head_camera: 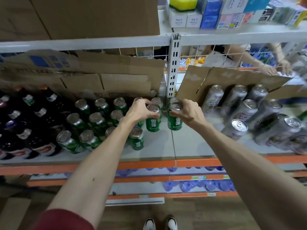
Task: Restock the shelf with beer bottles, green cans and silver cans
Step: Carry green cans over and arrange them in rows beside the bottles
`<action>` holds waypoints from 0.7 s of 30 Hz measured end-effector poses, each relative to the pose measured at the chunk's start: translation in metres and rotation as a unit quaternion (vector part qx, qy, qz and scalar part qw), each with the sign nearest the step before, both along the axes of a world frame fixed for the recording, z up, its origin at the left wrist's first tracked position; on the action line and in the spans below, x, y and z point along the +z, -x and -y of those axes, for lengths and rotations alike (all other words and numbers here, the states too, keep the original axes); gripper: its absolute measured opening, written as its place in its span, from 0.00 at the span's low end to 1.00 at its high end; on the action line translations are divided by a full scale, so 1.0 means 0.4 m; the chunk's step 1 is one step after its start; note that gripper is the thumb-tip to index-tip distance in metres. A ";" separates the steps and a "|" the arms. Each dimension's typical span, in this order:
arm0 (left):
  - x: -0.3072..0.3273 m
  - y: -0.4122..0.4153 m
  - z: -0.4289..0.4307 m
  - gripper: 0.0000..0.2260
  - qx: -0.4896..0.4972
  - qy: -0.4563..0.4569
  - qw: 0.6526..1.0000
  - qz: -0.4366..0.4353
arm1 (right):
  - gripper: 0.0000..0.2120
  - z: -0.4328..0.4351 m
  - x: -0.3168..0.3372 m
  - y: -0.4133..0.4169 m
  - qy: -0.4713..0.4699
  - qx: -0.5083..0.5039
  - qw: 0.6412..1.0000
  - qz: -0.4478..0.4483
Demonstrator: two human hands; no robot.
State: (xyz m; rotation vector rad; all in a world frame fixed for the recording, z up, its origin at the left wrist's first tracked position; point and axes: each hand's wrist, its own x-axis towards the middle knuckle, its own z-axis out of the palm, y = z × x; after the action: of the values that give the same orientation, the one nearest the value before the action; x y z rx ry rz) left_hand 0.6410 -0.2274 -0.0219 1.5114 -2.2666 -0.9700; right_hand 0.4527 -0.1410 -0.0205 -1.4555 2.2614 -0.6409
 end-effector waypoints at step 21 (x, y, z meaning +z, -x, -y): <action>-0.187 0.071 0.051 0.30 0.020 -0.015 1.000 0.014 | 0.23 0.059 -0.185 0.046 0.002 -0.026 0.999 0.039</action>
State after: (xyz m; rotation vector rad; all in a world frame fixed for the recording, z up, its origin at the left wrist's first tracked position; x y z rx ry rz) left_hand 0.6126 -0.2477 -0.0967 1.5869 -2.2421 -0.9820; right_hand 0.4342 -0.1644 -0.0946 -1.3527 2.2447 -0.7053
